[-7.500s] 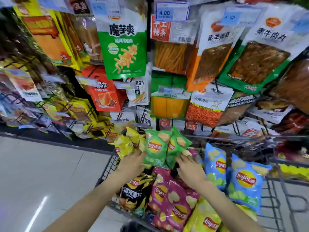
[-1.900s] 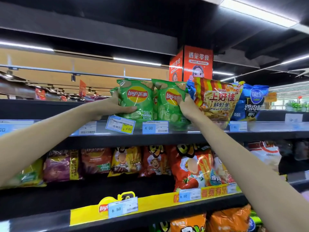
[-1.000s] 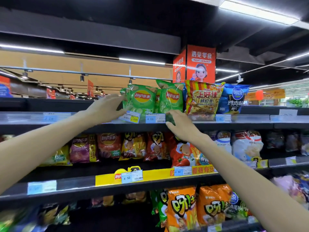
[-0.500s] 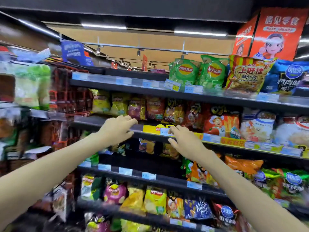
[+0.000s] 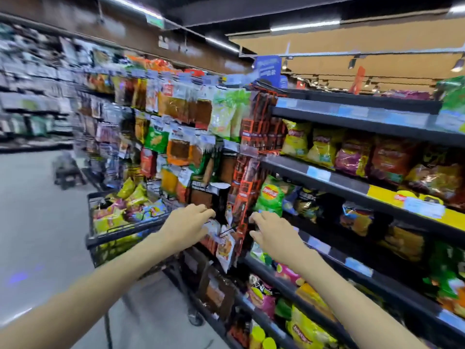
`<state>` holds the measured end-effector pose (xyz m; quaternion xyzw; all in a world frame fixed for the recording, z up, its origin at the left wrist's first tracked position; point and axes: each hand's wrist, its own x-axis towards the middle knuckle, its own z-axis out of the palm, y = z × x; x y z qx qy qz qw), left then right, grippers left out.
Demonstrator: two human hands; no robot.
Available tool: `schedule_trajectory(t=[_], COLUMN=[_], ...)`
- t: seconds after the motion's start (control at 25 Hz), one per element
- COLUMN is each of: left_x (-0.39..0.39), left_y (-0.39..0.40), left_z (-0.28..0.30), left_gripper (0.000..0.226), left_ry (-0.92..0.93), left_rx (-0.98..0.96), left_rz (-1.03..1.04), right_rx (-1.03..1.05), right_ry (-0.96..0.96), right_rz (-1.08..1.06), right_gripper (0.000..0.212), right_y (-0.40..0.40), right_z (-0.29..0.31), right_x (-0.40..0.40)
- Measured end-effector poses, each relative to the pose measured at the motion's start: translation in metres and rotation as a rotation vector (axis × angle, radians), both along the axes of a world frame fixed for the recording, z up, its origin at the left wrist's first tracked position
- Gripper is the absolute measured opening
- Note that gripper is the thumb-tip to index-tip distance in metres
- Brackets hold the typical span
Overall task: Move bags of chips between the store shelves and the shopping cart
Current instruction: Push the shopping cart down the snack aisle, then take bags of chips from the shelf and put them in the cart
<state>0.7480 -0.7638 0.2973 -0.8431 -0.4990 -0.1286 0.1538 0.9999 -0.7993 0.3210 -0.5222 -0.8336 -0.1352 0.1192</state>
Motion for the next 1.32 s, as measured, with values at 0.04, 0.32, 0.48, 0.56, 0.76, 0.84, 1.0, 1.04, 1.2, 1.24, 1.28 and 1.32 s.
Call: schedule_trajectory(t=[0.04, 0.32, 0.48, 0.56, 0.76, 0.84, 1.0, 1.04, 1.2, 1.24, 1.28, 1.32], left_x=[-0.033, -0.262, -0.379, -0.423, -0.521, -0.543, -0.579, -0.588, -0.636, -0.652, -0.666, -0.679], left_y=[-0.004, -0.032, -0.038, -0.038, -0.015, 0.006, 0.071, 0.090, 0.168, 0.191, 0.213, 0.234], left_z=[-0.007, -0.041, -0.057, -0.066, -0.089, -0.093, -0.108, -0.111, -0.105, -0.100, -0.098, -0.097], left_gripper=[0.037, 0.038, 0.040, 0.040, 0.040, 0.040, 0.039, 0.039, 0.041, 0.041, 0.041, 0.041], left_ry=[-0.005, -0.088, -0.124, -0.122, -0.091, -0.088, -0.046, -0.049, -0.051, -0.054, -0.061, -0.068], left_rx=[-0.013, -0.114, -0.183, -0.202, -0.205, -0.218, -0.235, -0.249, -0.263, -0.261, -0.255, -0.249], left_rz=[0.044, 0.357, 0.495, 0.533, 0.586, 0.598, 0.609, 0.609, 0.613, 0.614, 0.617, 0.623], right_rx=[-0.021, -0.106, -0.130, -0.133, -0.197, -0.205, -0.269, -0.284, -0.268, -0.258, -0.253, -0.254], right_ry=[-0.001, 0.019, 0.024, 0.018, 0.000, -0.008, -0.029, -0.034, -0.001, 0.009, 0.020, 0.031], right_rz=[0.055, 0.303, 0.408, 0.430, 0.510, 0.511, 0.515, 0.517, 0.515, 0.520, 0.516, 0.508], right_gripper=[0.037, 0.043, 0.042, 0.041, 0.040, 0.039, 0.034, 0.034, 0.032, 0.032, 0.032, 0.032], right_y=[0.010, 0.066, 0.081, 0.088, 0.120, 0.142, 0.212, 0.234, 0.324, 0.349, 0.373, 0.394], right_z=[-0.005, -0.035, -0.053, -0.065, -0.093, -0.101, -0.122, -0.125, -0.118, -0.114, -0.113, -0.113], right_x=[-0.033, -0.267, -0.399, -0.451, -0.552, -0.573, -0.618, -0.630, -0.683, -0.699, -0.713, -0.726])
